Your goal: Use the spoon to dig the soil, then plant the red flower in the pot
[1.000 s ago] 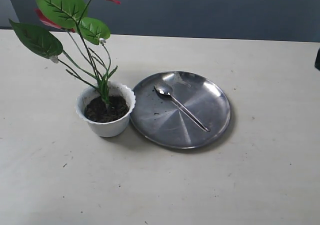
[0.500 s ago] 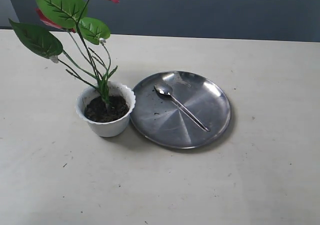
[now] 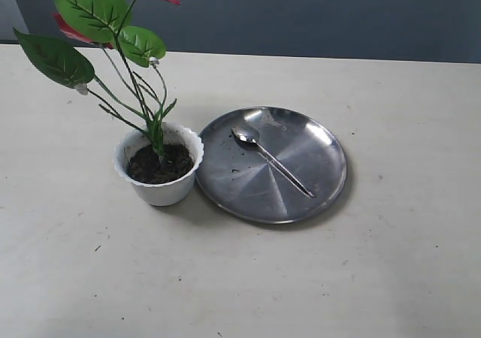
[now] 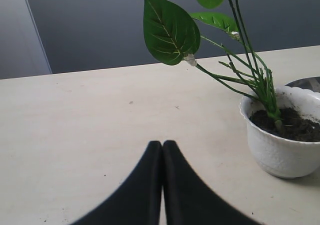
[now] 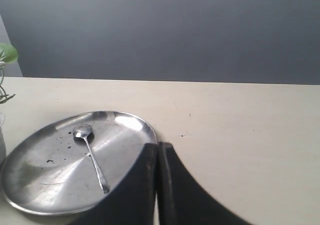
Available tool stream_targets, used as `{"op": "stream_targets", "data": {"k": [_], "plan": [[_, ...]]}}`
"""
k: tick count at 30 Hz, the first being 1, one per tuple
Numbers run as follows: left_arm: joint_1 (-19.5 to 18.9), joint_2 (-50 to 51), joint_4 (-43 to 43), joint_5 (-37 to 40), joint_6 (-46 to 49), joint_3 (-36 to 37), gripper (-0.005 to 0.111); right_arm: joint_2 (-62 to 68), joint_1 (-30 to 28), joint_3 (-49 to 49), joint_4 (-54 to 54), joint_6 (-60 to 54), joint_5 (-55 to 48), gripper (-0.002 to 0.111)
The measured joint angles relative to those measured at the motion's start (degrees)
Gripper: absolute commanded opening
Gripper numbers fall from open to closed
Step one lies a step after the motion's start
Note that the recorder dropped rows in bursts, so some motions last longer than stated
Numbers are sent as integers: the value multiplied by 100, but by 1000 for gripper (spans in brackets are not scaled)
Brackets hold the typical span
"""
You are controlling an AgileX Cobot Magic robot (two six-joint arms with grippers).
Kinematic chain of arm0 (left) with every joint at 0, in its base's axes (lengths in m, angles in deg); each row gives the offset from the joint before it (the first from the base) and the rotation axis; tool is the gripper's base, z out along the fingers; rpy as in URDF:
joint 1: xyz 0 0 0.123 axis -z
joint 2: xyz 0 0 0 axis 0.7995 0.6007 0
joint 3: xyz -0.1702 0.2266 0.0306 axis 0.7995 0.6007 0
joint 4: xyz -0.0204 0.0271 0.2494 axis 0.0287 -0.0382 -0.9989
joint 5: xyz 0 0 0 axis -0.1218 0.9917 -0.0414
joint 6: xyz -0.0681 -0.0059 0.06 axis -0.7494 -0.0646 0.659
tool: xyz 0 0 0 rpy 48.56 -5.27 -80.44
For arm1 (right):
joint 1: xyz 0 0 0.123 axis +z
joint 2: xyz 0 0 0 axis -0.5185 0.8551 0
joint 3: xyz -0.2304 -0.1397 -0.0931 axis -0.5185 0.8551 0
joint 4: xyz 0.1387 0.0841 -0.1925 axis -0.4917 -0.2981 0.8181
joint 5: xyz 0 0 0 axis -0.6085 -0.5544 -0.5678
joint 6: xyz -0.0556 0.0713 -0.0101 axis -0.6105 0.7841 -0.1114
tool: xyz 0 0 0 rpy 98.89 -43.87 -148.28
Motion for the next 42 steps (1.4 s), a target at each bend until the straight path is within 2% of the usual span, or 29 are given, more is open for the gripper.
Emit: {"op": "stream_targets", "data": {"k": [42], "plan": [[0,0,0,0,0,0,1,0,0,0,-243,0,-44,-1]]}}
